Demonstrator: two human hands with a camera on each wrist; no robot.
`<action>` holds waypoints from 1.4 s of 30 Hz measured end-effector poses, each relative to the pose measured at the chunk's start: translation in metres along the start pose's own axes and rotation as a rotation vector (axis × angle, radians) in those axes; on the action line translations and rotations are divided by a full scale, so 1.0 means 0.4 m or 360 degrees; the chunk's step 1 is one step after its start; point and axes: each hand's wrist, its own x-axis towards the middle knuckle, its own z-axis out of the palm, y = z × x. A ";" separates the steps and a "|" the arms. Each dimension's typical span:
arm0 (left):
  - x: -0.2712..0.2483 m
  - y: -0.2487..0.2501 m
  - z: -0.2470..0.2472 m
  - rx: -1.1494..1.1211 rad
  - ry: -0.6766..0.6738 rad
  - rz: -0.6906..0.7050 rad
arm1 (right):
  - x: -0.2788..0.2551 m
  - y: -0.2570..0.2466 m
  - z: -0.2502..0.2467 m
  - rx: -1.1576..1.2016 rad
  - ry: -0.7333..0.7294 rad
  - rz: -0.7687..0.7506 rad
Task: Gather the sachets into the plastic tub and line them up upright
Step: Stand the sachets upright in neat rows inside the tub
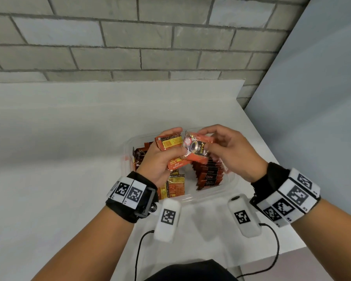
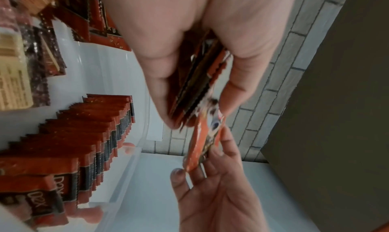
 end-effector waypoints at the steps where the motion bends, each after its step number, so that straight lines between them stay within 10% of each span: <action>1: -0.002 0.004 0.000 0.0046 -0.0033 -0.0033 | 0.001 -0.006 -0.005 -0.0073 0.0015 -0.0061; 9: 0.003 0.016 -0.043 0.0071 0.0230 -0.0116 | -0.003 0.026 -0.037 -0.1011 -0.0494 -0.0172; 20: -0.002 0.019 -0.046 0.0103 0.0252 -0.0137 | 0.024 0.048 -0.008 -0.1405 -0.1166 0.0057; 42: -0.003 0.012 -0.053 0.0168 0.0238 -0.0148 | 0.025 0.112 -0.009 -0.1854 -0.0945 -0.0106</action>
